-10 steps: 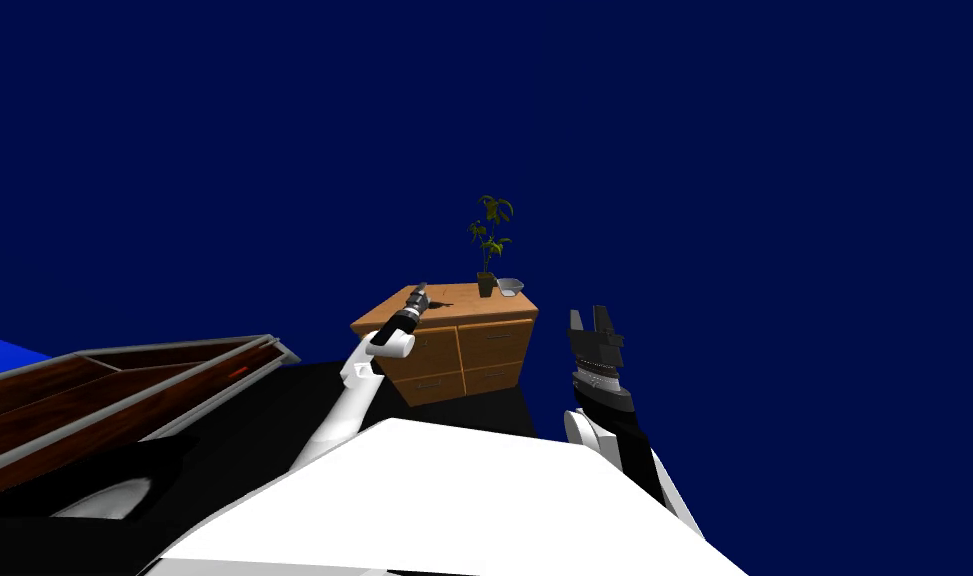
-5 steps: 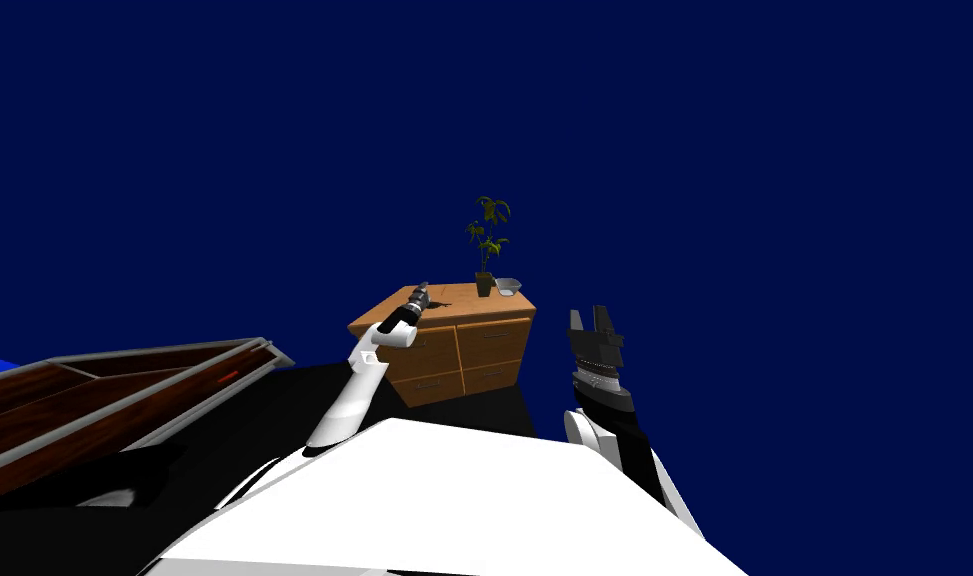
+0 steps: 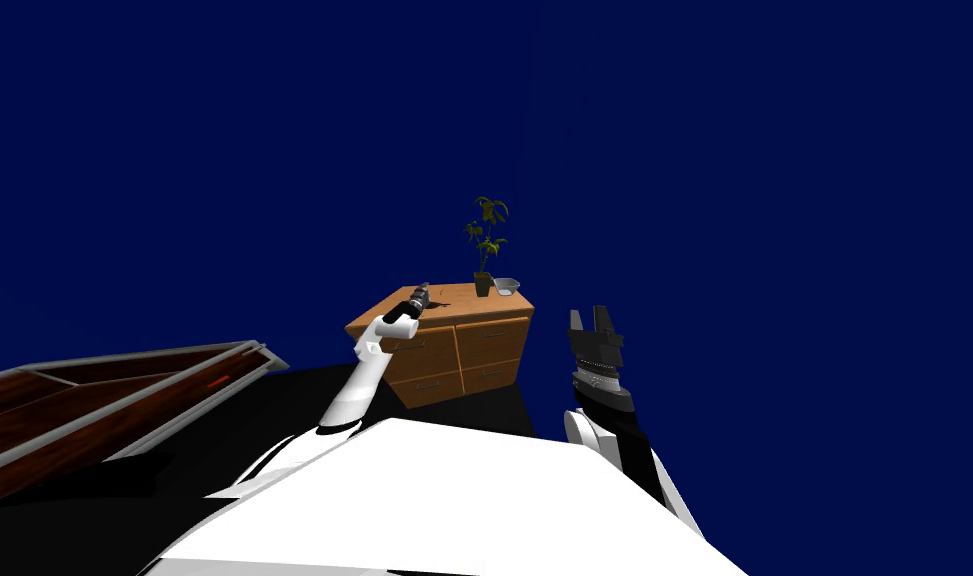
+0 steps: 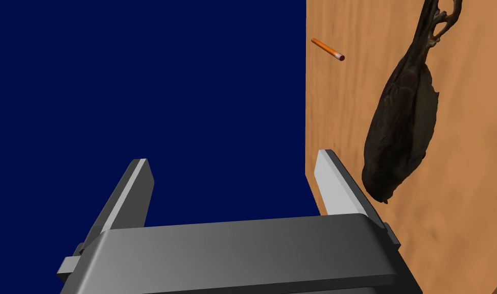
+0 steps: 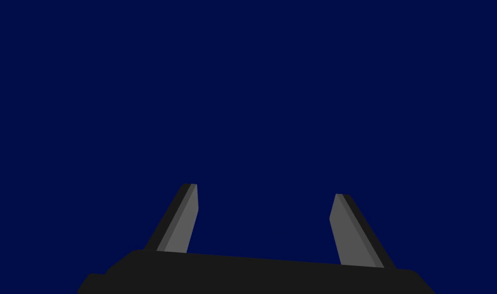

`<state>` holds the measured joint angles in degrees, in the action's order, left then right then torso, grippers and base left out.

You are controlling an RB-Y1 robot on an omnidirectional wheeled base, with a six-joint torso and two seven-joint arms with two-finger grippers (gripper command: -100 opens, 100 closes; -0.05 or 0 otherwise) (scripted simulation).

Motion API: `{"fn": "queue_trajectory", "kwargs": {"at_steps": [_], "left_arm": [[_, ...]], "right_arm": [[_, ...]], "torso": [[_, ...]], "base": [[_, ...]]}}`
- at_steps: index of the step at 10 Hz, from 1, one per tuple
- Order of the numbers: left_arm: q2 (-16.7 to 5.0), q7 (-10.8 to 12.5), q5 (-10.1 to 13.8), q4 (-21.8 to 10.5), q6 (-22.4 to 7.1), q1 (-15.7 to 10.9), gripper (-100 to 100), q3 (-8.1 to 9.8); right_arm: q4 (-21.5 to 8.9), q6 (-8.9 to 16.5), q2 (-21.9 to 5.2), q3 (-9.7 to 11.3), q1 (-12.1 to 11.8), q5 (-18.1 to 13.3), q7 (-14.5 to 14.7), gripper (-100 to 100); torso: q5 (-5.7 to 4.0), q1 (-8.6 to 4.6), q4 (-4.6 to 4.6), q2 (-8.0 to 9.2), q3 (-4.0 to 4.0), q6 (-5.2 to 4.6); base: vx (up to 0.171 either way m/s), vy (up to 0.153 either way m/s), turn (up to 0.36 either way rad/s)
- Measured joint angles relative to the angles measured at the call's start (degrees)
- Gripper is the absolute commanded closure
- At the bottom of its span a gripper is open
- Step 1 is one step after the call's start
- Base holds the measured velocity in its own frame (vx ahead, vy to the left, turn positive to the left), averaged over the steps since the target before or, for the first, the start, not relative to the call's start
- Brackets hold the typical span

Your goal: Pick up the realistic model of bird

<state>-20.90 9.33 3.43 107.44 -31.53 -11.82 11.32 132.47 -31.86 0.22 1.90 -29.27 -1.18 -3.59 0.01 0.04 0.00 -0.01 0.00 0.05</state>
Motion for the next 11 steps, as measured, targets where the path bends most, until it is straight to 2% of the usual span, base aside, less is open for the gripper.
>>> {"fn": "queue_trajectory", "kwargs": {"at_steps": [1, 6, 8, 9, 11], "left_arm": [[-0.35, -0.02, -0.08, -1.90, -1.49, -1.81, -100, 0.21], [-1.33, -0.02, 0.02, -5.99, -9.35, -6.91, -100, 0.83], [-2.03, -0.04, 0.20, -8.80, -12.84, -10.11, -100, 1.23], [-1.92, -0.02, 0.09, -8.81, -14.20, -10.24, -100, 1.25], [-2.41, -0.08, 0.32, -11.45, -17.19, -12.80, -100, 1.65]], "right_arm": [[0.00, 0.00, 0.00, 0.00, 0.00, 0.00, 0.00, 0], [0.00, 0.00, 0.00, 0.00, 0.00, 0.00, 0.00, 0], [0.00, 0.00, 0.00, 0.00, 0.00, 0.00, 0.00, 0], [0.00, 0.00, 0.00, 0.00, 0.00, 0.00, 0.00, 0], [0.00, 0.00, 0.00, 0.00, 0.00, 0.00, 0.00, 0]], "torso": [[0.00, 0.00, 0.00, -0.02, 0.01, -0.02], [0.00, 0.00, 0.00, 0.00, 0.00, 0.01], [0.00, 0.00, 0.00, 0.00, 0.00, 0.00], [0.00, 0.00, 0.00, 0.00, 0.00, 0.01], [0.00, 0.00, 0.00, 0.01, 0.00, 0.00]], "base": [[-0.004, 0.006, -0.041], [-0.003, 0.003, -0.026], [-0.002, 0.003, -0.015], [-0.007, 0.002, -0.047], [-0.004, 0.003, -0.012]]}}
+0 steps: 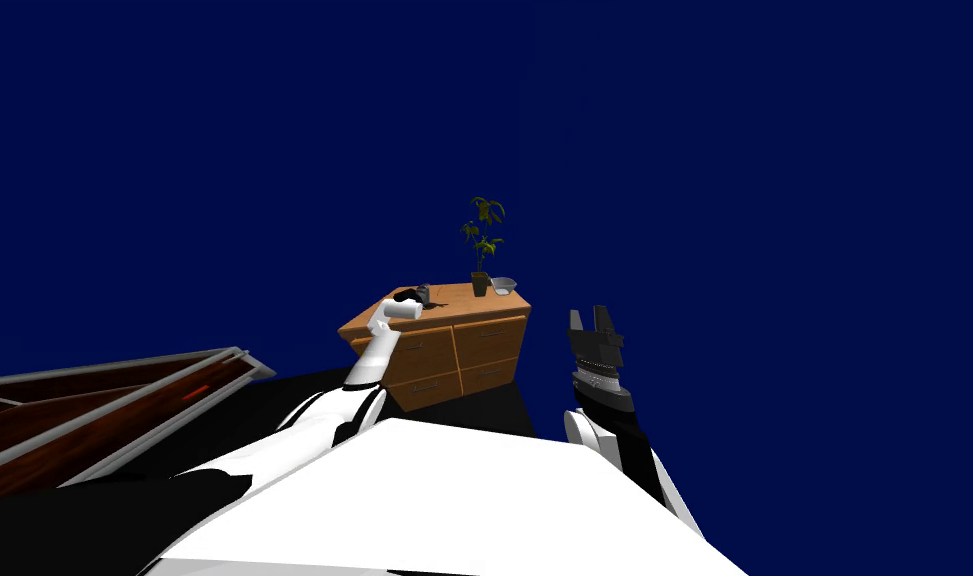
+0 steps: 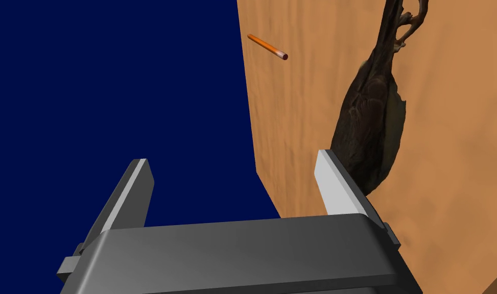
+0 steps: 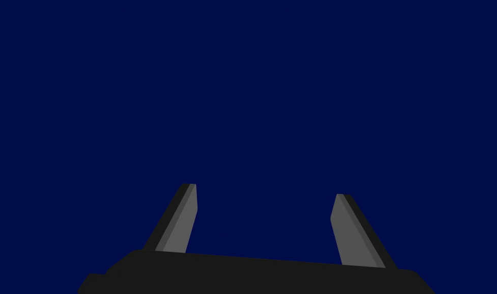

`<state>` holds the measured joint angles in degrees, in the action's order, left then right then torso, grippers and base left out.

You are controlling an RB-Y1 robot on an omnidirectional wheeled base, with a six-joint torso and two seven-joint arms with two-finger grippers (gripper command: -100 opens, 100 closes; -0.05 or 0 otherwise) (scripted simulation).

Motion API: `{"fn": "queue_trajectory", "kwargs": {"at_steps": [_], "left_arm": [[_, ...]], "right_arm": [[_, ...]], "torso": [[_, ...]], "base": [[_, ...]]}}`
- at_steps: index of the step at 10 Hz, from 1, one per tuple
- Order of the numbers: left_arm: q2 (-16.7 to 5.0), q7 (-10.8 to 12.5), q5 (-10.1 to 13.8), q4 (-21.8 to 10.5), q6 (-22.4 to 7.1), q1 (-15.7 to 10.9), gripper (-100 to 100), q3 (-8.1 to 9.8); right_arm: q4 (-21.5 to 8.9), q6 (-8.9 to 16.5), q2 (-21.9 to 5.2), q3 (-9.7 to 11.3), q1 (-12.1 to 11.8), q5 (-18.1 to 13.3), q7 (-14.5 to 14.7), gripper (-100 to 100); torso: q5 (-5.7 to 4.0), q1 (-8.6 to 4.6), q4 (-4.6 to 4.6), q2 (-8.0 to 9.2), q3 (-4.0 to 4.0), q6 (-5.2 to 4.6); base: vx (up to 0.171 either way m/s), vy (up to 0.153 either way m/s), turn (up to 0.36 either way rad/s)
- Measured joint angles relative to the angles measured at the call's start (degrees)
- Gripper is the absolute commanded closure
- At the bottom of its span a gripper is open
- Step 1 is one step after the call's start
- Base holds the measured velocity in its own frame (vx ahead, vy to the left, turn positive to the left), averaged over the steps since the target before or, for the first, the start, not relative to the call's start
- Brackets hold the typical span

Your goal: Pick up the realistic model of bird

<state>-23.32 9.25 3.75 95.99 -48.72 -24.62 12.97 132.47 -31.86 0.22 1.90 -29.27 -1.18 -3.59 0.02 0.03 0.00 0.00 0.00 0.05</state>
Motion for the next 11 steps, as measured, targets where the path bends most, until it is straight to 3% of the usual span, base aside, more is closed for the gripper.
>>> {"fn": "queue_trajectory", "kwargs": {"at_steps": [11], "left_arm": [[-1.13, -0.11, 0.23, -11.06, -16.38, -11.78, -100, 1.17]], "right_arm": [[0.00, 0.00, 0.00, 0.00, 0.00, 0.00, 0.00, 0]], "torso": [[0.00, -0.01, 0.00, -0.03, 0.02, 0.00]], "base": [[-0.003, 0.002, -0.011]]}}
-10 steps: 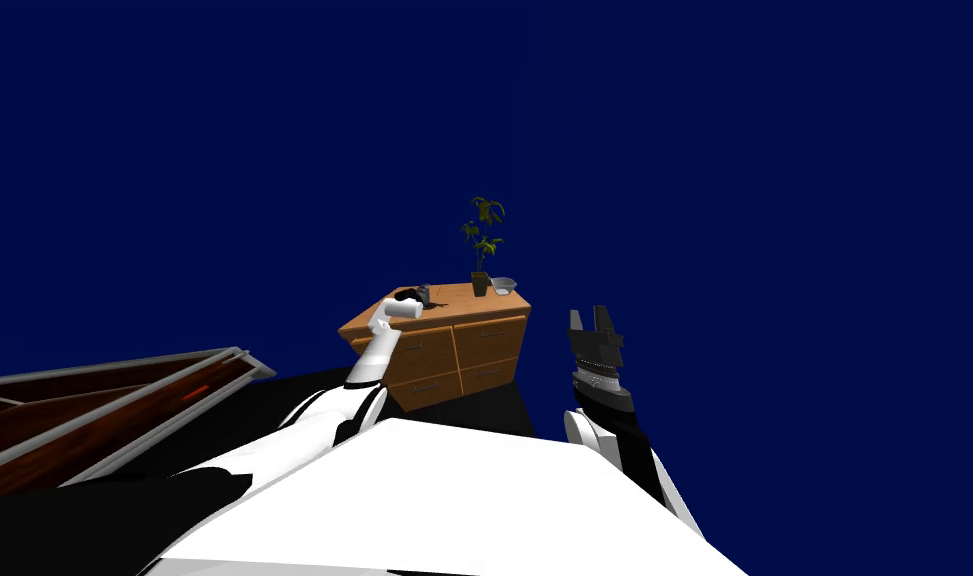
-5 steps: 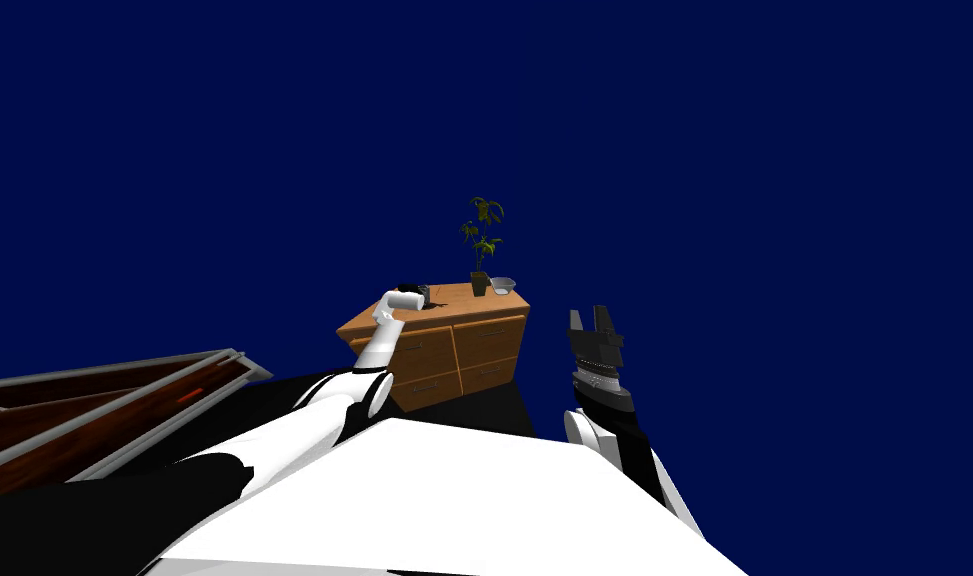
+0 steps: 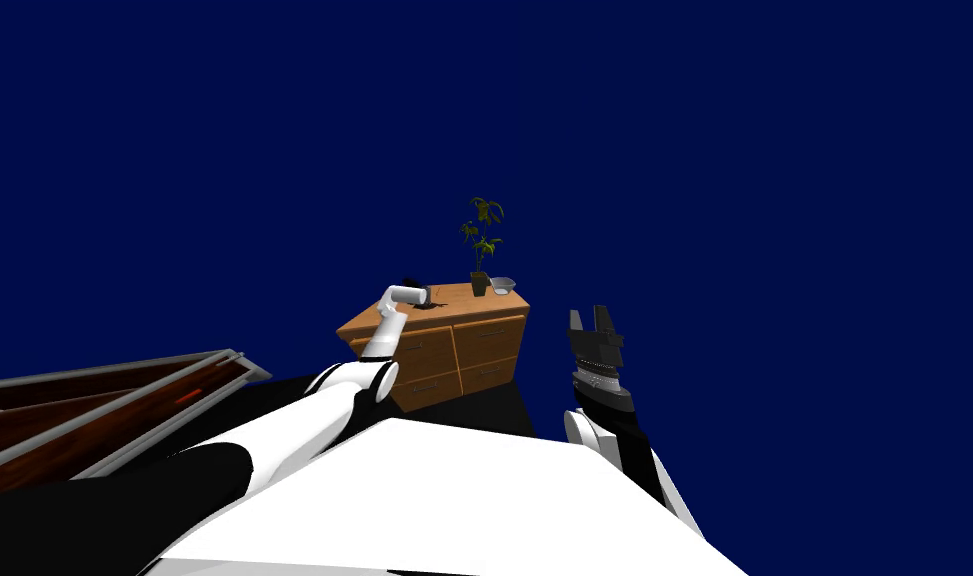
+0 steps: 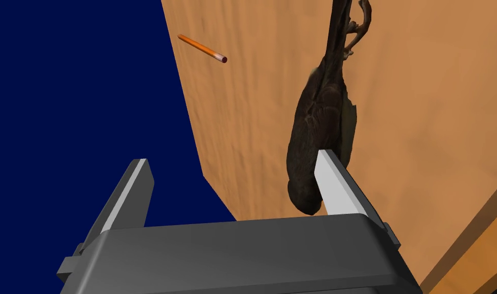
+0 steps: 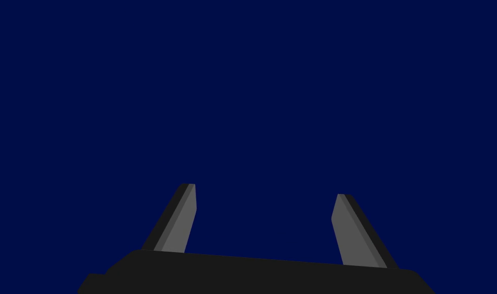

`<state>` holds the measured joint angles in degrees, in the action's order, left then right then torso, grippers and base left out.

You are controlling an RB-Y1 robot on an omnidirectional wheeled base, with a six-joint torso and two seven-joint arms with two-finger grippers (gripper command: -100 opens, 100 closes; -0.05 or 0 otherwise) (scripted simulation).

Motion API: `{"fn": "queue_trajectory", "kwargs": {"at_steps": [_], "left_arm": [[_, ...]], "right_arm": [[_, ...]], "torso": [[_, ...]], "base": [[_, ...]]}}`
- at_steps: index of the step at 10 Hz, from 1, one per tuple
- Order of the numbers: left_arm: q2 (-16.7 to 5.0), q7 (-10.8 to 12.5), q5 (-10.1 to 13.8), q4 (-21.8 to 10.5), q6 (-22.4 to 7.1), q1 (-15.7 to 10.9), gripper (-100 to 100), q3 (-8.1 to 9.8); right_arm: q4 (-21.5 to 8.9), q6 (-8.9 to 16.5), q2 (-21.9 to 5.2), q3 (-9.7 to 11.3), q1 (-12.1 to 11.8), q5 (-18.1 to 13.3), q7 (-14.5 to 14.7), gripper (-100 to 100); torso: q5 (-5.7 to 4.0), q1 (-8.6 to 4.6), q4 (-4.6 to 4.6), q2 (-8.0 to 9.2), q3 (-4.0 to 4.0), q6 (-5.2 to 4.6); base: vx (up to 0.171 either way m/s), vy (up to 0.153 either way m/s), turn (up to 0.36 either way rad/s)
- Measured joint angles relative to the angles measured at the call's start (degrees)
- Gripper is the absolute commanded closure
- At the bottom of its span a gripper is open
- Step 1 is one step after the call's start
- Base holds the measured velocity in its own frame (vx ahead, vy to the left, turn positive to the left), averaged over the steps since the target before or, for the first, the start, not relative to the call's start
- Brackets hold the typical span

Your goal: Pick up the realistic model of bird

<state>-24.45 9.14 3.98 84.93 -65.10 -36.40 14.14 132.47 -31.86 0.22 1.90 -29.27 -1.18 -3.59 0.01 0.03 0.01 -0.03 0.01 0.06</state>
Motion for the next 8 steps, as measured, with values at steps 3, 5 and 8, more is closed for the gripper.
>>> {"fn": "queue_trajectory", "kwargs": {"at_steps": [3, 5, 8], "left_arm": [[-0.34, -0.20, 0.28, -3.16, -4.12, -2.84, -100, 0.35], [-0.48, -0.24, 0.36, -5.80, -7.28, -5.30, -100, 0.58], [-0.66, -0.30, 0.45, -8.37, -12.09, -7.87, -100, 0.78]], "right_arm": [[0.00, 0.00, 0.00, 0.00, 0.00, 0.00, 0.00, 0], [0.00, 0.00, 0.00, 0.00, 0.00, 0.00, 0.00, 0], [0.00, 0.00, 0.00, 0.00, 0.00, 0.00, 0.00, 0]], "torso": [[0.00, 0.01, 0.01, -0.03, 0.02, 0.00], [0.01, 0.03, 0.02, -0.09, 0.05, 0.01], [0.01, 0.03, 0.02, -0.08, 0.05, 0.01]], "base": [[0.010, 0.006, -0.001], [0.027, 0.010, 0.003], [0.024, 0.010, 0.004]]}}
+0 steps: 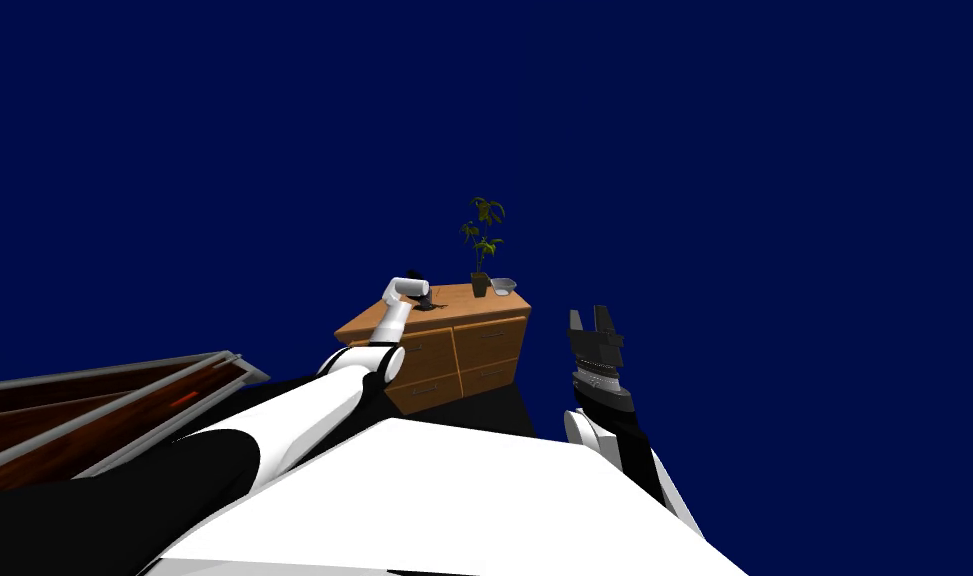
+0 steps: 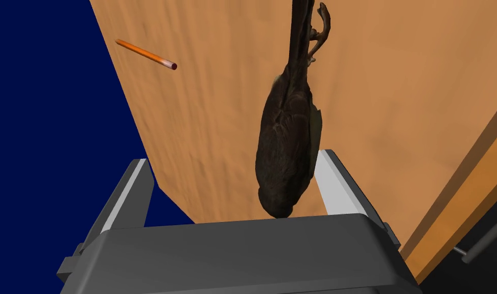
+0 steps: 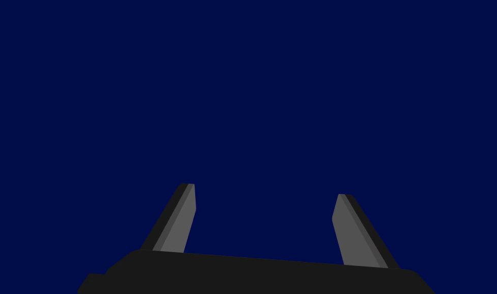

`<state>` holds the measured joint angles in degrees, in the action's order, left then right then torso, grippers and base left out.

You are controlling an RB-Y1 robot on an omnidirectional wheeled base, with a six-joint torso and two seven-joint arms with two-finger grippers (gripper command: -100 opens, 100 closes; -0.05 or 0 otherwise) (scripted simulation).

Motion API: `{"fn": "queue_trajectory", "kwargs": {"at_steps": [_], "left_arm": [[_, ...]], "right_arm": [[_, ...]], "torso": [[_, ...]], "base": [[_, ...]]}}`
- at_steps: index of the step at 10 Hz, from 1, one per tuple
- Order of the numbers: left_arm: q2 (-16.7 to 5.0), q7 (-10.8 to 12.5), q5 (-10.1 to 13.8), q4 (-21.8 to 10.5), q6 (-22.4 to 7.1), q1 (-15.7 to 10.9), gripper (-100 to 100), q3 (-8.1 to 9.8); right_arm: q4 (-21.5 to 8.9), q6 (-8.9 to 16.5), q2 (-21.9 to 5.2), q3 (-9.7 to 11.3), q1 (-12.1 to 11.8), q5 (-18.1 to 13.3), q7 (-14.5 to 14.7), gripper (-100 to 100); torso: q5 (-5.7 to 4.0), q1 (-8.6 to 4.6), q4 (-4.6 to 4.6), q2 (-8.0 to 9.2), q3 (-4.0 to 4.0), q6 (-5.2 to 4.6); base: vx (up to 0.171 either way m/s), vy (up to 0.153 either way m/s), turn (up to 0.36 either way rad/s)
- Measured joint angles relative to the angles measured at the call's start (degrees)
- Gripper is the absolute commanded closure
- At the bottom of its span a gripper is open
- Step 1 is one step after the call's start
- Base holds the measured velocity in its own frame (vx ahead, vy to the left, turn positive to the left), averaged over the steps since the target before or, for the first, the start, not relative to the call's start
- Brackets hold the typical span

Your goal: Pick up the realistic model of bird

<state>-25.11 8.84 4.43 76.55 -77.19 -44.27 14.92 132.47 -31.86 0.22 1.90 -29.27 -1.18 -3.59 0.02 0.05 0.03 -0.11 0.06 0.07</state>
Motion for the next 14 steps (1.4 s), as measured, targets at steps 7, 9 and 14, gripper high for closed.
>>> {"fn": "queue_trajectory", "kwargs": {"at_steps": [7, 9, 14], "left_arm": [[-0.61, -0.33, 0.37, -7.62, -10.15, -6.24, -100, 0.53], [-0.75, -0.41, 0.45, -9.76, -13.42, -8.05, -100, 0.63], [-0.88, -0.65, 0.69, -14.16, -21.41, -11.26, -100, 0.83]], "right_arm": [[0.00, 0.00, 0.00, 0.00, 0.00, 0.00, 0.00, 0], [0.00, 0.00, 0.00, 0.00, -0.01, 0.00, 0.00, 0], [0.00, 0.00, 0.00, 0.00, 0.00, 0.00, 0.00, 0]], "torso": [[0.01, 0.04, 0.02, -0.07, 0.04, 0.01], [0.02, 0.06, 0.04, -0.18, 0.11, 0.01], [0.02, 0.03, 0.04, -0.11, 0.08, 0.01]], "base": [[0.040, 0.016, 0.013], [0.073, 0.023, 0.020], [0.061, 0.017, 0.025]]}}
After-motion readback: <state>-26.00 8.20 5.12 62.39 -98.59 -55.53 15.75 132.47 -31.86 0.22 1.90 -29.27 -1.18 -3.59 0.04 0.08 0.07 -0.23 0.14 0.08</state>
